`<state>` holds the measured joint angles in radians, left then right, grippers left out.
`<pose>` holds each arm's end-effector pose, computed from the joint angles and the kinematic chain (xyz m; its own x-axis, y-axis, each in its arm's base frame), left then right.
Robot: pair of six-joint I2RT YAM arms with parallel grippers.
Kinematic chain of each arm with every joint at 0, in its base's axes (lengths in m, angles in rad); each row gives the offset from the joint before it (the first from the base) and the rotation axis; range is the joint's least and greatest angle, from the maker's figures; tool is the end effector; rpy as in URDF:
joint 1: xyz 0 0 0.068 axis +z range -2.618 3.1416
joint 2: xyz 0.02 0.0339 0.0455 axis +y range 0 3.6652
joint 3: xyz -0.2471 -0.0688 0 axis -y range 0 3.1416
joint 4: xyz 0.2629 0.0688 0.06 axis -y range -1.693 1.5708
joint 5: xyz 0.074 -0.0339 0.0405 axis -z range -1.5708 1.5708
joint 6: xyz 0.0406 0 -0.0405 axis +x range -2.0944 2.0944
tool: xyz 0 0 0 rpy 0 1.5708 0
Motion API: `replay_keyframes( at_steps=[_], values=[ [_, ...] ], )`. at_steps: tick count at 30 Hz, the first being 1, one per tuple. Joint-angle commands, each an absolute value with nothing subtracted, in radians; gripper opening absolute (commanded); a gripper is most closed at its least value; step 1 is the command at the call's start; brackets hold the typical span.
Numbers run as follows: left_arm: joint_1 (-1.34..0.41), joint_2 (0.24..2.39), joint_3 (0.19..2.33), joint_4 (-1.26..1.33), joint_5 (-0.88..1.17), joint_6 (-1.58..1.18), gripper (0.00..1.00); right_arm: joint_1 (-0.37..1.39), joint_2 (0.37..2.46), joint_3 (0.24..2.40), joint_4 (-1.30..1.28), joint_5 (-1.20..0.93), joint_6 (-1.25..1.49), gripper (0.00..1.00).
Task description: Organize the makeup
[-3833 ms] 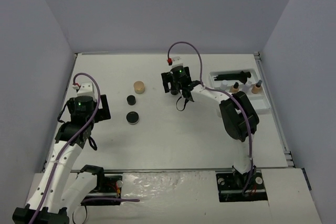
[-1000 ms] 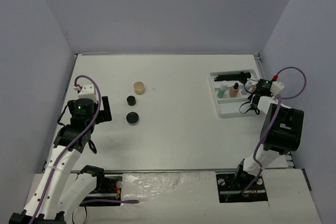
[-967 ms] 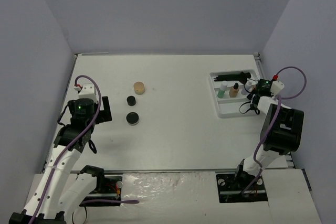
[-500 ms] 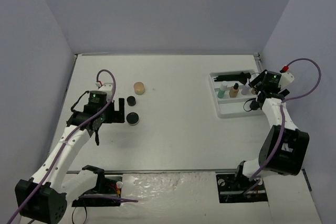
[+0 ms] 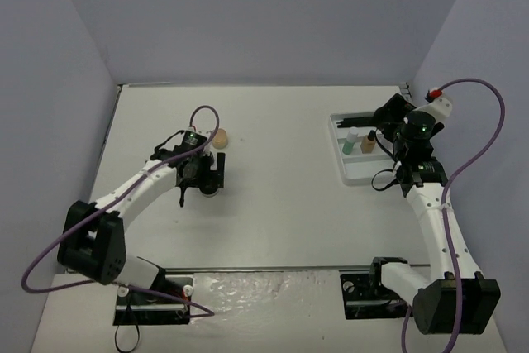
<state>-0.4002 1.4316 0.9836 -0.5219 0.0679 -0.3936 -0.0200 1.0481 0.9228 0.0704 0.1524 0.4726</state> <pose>0.2876 -0.1246 0.2040 -0.8642 -0.0499 -0.5007 0.1003 0.9580 -0.2685 0.2788 -0.0117 0.3480 0.0291 0.4494 -0.8928 0.1775 0.8767 0.4471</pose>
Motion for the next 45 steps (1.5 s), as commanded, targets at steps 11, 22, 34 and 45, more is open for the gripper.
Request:
replay_keyframes(
  at_steps=[11, 22, 34, 45],
  values=[
    [-0.408, 1.707, 1.183, -0.530, -0.039, -0.465, 0.96, 0.082, 0.926, 0.877, 0.099, 0.092, 0.363, 1.00],
    [-0.492, 1.798, 1.321, -0.603, -0.029, -0.486, 0.40, 0.099, 0.892, 0.859, 0.097, 0.109, 0.353, 1.00],
    [-0.718, 2.095, 1.795, -0.682, -0.016, -0.437, 0.08, 0.131, 0.875, 0.875, 0.054, 0.084, 0.287, 1.00],
    [-0.780, 2.280, 2.003, -0.696, -0.002, -0.422, 0.39, 0.144, 0.930, 0.889, -0.019, -0.075, 0.254, 1.00]
  ],
)
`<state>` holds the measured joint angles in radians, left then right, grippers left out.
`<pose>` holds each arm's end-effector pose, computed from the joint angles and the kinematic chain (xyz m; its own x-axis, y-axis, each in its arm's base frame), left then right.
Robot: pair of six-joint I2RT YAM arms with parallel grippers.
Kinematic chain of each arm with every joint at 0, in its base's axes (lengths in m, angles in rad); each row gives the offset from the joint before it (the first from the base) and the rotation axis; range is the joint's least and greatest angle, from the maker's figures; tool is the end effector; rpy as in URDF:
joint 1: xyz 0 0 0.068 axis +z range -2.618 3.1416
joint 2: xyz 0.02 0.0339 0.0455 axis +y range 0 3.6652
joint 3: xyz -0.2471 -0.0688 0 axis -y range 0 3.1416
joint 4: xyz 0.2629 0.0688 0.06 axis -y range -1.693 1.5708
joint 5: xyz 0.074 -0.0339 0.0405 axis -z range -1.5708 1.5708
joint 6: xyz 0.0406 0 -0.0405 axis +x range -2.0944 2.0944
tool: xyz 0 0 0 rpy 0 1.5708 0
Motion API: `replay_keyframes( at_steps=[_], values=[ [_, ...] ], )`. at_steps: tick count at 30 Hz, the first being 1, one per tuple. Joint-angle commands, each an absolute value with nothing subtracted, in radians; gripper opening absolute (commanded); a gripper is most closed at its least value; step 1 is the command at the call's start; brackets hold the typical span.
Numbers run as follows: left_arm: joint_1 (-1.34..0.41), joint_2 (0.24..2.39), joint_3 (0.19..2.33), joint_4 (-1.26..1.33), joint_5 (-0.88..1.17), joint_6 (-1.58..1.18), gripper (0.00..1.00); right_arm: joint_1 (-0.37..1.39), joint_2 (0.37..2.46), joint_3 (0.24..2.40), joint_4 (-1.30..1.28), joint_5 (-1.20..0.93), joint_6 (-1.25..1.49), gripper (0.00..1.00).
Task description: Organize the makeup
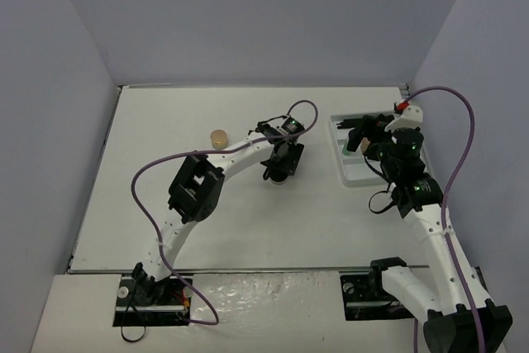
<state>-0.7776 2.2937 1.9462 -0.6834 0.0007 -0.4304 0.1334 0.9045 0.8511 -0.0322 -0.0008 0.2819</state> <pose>0.3634 -0.3578 0.1674 -0.8483 0.2497 -0.4669 0.3828 0.8985 -0.2150 0.2450 0.0329 0.3438 -0.1186 0.2648 -0.9570 -0.1049 0.9551 0.2772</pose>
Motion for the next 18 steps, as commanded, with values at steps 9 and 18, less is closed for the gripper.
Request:
replay_keyframes(
  at_steps=[9, 18],
  values=[
    [-0.777, 2.140, 1.957, -0.677, -0.064, -0.442, 0.89, 0.209, 0.992, 0.927, -0.061, -0.106, 0.194, 1.00],
    [-0.655, 1.762, 1.663, -0.536, -0.179, -0.494, 0.93, 0.416, 1.144, 0.979, -0.051, -0.071, 0.120, 1.00]
  ],
)
